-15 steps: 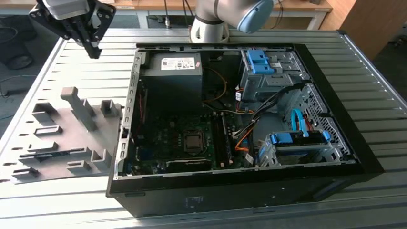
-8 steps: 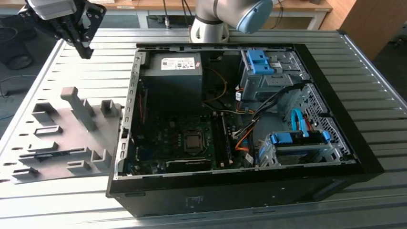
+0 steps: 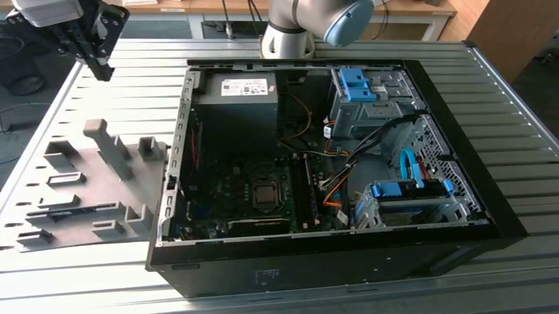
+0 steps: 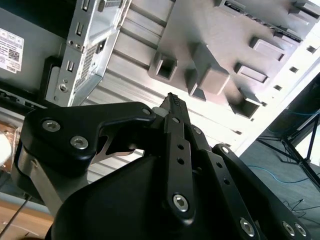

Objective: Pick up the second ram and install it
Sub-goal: 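Reach for the second ram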

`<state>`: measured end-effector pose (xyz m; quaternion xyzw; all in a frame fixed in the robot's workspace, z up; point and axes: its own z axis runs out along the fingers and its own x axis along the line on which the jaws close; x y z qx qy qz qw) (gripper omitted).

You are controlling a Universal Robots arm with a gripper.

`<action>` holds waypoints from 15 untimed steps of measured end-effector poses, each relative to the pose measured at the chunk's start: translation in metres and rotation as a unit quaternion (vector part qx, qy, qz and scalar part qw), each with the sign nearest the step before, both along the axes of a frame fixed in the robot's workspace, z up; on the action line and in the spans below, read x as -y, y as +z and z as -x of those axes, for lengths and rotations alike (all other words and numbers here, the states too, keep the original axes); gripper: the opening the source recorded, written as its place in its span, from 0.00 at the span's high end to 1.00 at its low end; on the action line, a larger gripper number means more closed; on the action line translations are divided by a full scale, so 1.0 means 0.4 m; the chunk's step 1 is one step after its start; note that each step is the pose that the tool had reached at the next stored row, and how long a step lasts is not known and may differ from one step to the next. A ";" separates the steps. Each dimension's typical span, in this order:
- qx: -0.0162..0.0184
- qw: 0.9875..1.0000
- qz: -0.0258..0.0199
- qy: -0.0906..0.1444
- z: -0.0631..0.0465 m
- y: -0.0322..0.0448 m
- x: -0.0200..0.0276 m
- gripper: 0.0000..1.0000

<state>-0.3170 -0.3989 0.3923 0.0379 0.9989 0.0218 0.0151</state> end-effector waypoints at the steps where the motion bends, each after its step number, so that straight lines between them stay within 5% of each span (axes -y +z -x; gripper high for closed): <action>1: 0.000 1.000 0.000 0.000 0.007 0.000 0.000 0.89; 11: 0.000 1.000 0.000 0.000 0.095 -0.002 0.001 0.89; 15: 0.000 1.000 0.000 0.000 0.106 -0.003 0.023 0.89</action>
